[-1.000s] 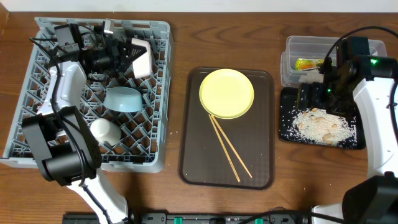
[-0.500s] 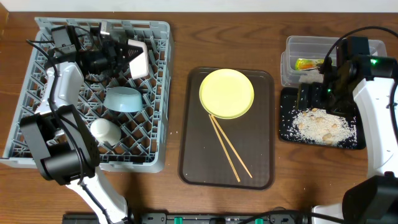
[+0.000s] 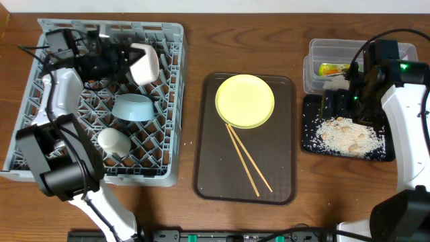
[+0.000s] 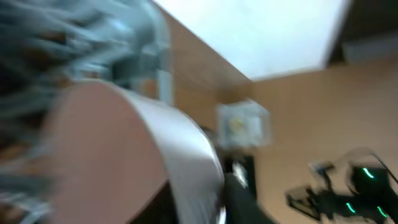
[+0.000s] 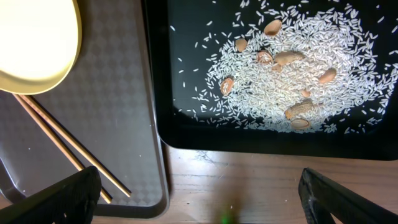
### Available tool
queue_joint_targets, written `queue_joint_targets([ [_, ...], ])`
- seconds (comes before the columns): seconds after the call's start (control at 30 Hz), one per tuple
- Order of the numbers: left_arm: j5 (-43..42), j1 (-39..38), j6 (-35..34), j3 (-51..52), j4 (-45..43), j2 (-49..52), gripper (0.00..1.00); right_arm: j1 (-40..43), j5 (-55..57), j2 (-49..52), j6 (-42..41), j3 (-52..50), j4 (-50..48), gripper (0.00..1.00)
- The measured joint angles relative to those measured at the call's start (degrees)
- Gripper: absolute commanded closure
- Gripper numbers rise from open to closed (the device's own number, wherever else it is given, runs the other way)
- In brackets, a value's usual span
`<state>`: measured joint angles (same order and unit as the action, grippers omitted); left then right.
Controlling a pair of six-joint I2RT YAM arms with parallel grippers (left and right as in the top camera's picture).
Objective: Sort waste into correct bins and load items into the dishwasher
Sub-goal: 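Carry the pink bowl into the rack and set it upside down with the left gripper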
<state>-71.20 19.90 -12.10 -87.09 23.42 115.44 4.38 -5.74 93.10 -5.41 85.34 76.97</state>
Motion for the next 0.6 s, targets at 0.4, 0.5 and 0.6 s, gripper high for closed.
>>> queue_joint_targets([
  [0.4,10.14,3.91,-0.04,0.00,0.39,1.46,0.43,0.00,0.00,0.00,0.00,0.00,0.46,0.01],
  [0.5,10.14,4.13,0.09,0.00,0.42,1.22,0.39,0.00,-0.02,-0.02,0.00,0.00,0.55,0.01],
  [0.6,11.08,4.48,0.07,0.02,0.96,-0.37,0.39,0.00,-0.02,-0.02,0.00,0.00,0.55,0.01],
])
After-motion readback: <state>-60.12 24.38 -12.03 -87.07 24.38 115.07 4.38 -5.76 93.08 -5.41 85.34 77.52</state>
